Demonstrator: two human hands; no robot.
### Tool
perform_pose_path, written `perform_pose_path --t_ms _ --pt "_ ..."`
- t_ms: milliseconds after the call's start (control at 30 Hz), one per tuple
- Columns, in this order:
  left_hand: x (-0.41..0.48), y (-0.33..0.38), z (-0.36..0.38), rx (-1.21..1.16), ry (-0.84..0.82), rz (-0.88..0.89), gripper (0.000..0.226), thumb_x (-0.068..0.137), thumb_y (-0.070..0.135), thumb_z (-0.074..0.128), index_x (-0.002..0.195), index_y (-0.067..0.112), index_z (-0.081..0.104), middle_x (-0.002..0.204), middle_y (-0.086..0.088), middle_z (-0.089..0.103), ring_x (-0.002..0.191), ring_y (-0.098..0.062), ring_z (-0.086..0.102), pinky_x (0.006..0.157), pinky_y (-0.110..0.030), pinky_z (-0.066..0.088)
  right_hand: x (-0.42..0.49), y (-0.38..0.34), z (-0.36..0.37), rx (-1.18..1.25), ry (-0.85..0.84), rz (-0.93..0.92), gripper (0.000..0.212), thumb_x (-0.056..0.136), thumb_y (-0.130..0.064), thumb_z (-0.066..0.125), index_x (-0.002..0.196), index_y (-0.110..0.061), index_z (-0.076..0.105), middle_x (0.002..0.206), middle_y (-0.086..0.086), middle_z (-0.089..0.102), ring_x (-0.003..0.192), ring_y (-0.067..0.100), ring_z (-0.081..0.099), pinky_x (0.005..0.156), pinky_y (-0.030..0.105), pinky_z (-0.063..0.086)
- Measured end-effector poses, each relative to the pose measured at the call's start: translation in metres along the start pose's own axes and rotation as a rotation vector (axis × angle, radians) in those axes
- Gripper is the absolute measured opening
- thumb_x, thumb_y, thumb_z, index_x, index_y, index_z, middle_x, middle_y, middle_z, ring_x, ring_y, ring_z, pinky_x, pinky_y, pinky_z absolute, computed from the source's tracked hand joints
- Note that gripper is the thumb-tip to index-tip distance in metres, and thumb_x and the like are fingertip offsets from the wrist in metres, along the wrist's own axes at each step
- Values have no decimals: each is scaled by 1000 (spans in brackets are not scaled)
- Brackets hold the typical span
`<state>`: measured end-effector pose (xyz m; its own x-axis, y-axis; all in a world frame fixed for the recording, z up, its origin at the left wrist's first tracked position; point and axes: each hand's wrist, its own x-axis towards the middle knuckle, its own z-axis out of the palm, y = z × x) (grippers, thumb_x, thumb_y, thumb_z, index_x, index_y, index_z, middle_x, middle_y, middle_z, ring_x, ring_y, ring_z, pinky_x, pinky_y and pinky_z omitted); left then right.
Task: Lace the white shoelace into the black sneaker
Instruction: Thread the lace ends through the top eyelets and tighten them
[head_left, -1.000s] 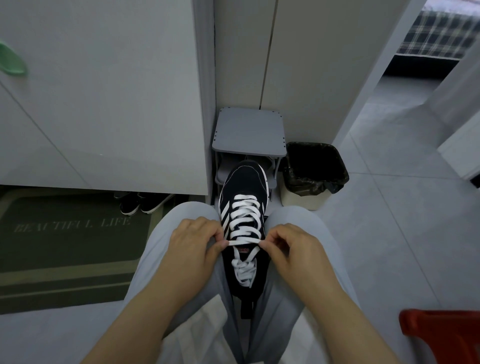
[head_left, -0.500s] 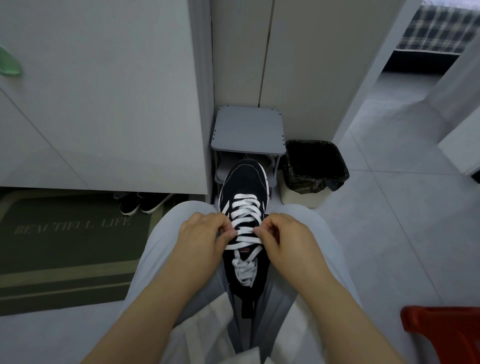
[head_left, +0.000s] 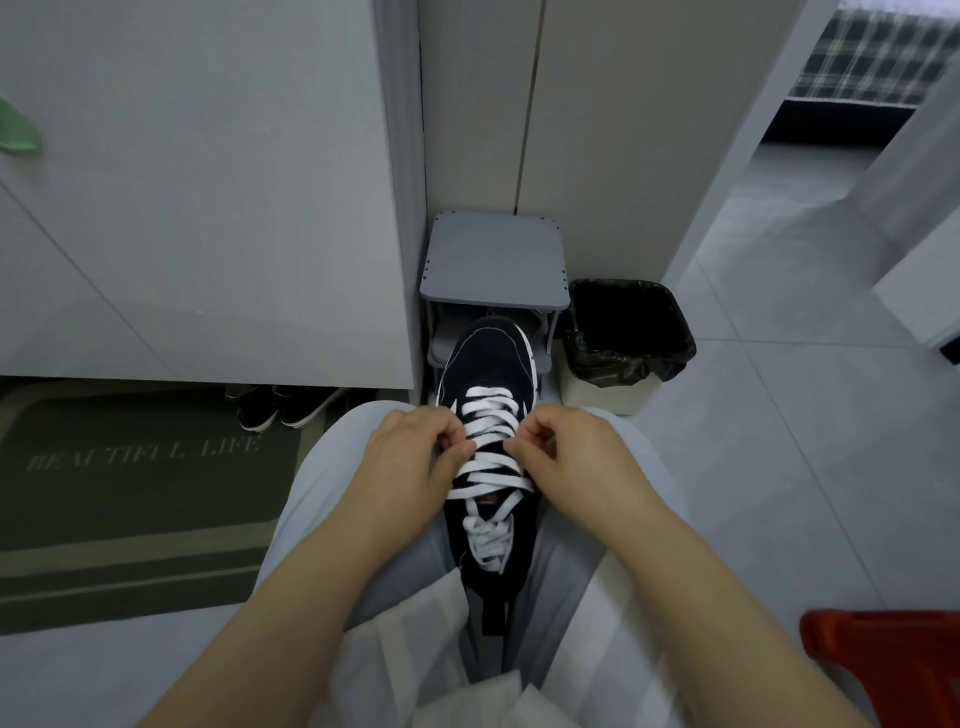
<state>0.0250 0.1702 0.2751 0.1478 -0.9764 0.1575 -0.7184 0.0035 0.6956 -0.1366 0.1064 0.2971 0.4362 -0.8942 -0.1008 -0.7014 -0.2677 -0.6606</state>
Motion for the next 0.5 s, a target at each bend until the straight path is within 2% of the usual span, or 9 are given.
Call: perform_pose_path --t_ms 67,167,300,400,500 --pt "-1 -5 -1 -24 -5 9 21 88 28 52 68 33 45 70 14 49 74 -14 44 69 -26 30 -1 3 -3 45 -36 -1 15 85 -29 64 74 -21 60 69 -5 62 65 9 57 66 26 49" --pt "-1 -7 -2 -68 8 -1 21 88 22 56 72 32 48 75 13 52 78 -15 47 70 -25 33 -1 5 -10 87 -70 1 16 82 -32 68 72 -22 61 68 -7 61 62 5 54 60 17 45" --pt "11 -1 -2 -139 68 -31 8 87 22 57 81 25 53 76 13 55 77 -12 51 68 -20 37 7 1 -6 153 59 3 22 84 -42 62 76 -22 61 71 -4 63 66 11 59 64 25 48" --pt "18 1 0 -32 3 -15 14 86 23 59 75 27 52 78 9 54 79 -12 48 68 -17 33 10 -1 3 108 113 -1 17 86 -36 62 78 -22 58 74 -5 62 66 8 55 64 26 47" --pt "18 -3 -1 -43 -20 -32 25 89 19 55 69 32 46 82 4 53 82 -14 46 70 -17 31 10 1 6 67 117 -27 14 88 -28 59 78 -19 57 70 -3 61 64 10 53 64 25 45"
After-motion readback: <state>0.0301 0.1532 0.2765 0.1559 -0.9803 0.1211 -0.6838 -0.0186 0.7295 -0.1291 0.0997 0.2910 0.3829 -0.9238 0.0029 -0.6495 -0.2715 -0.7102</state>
